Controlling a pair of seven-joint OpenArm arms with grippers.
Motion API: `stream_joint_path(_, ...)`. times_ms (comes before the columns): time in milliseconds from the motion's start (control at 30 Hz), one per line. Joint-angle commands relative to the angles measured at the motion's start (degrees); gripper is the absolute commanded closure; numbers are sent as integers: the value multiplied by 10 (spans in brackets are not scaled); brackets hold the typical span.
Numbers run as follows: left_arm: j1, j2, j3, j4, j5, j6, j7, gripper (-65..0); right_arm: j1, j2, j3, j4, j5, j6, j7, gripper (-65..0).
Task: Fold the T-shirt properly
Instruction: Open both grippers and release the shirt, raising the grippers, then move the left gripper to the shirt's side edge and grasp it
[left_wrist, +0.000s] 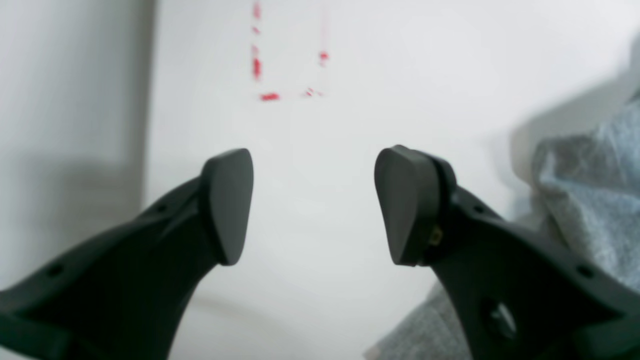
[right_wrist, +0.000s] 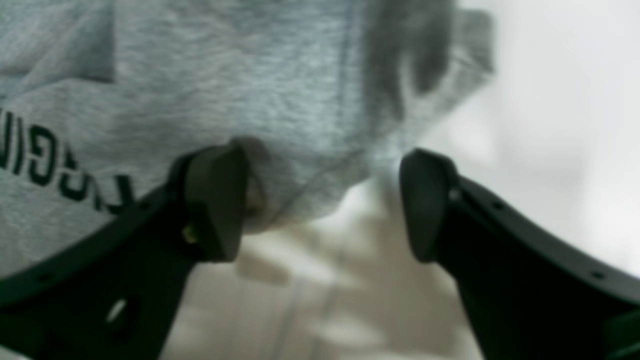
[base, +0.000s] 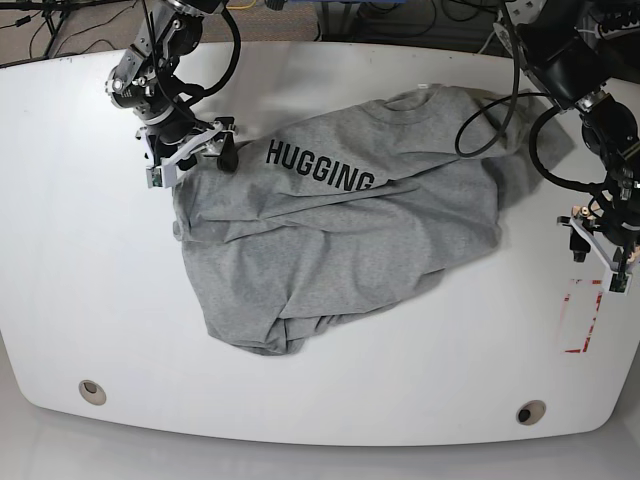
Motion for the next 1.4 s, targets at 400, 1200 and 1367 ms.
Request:
stream_joint_path(400,-72,-9,32,-99,-4,1,-12,-386,8,1,0,-10,8,3,6,-29)
stream_joint_path(1200,-77,73,89,-219,-7,1,-65,-389,-2,1,0,29,6,3,4,-6)
stream_joint_path(1367,-61,77,89,-216,-8,1,-65,-389,-2,2,-1,33,6,3,4,-8)
